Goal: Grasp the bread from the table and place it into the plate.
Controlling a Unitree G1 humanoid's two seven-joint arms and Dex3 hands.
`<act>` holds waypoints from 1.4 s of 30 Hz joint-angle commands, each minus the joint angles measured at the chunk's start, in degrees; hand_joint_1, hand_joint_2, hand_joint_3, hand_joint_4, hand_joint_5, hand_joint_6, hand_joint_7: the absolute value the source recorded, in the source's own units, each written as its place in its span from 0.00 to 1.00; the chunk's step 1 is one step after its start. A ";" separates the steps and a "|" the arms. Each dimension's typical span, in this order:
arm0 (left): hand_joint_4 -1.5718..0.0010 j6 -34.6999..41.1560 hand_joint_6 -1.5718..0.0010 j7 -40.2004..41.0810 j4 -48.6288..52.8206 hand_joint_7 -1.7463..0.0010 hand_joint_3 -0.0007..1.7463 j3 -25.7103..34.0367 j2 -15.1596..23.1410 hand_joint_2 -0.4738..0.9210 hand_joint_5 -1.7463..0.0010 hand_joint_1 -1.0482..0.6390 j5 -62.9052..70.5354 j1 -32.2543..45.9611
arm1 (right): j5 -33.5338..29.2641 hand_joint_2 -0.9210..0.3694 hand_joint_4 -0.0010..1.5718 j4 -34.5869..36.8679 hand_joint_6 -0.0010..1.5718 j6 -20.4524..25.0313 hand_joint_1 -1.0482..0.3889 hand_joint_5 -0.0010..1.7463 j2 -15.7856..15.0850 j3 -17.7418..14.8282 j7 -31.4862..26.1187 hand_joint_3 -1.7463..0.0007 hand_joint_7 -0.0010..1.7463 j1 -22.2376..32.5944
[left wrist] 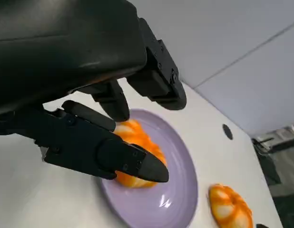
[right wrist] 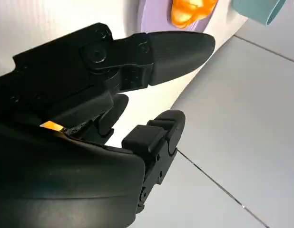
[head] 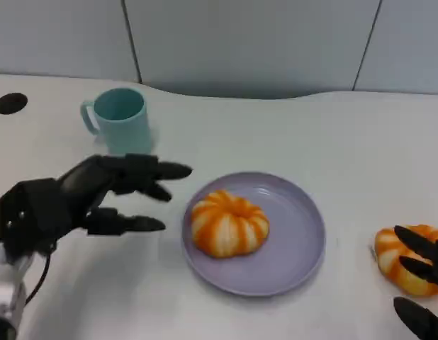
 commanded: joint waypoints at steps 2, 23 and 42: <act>0.77 16.65 0.70 1.22 -10.51 0.34 0.01 3.03 1.68 0.99 0.07 0.36 -5.09 9.10 | 0.02 0.00 0.53 3.04 0.42 -1.69 0.48 0.01 -0.56 -0.43 -1.38 0.80 0.01 -1.16; 0.58 26.92 0.66 7.20 -3.80 0.00 0.00 -7.96 5.16 0.99 0.00 0.42 12.69 4.58 | 1.03 0.00 0.52 3.51 0.42 -1.98 0.49 0.00 -1.85 -2.10 -0.64 0.81 0.00 -0.67; 0.58 31.40 0.65 6.11 -7.81 0.00 0.02 -11.92 6.84 1.00 0.00 0.41 14.91 4.55 | 1.53 0.00 0.53 4.33 0.43 -2.02 0.48 0.01 -2.57 -2.18 -0.60 0.81 0.00 -1.27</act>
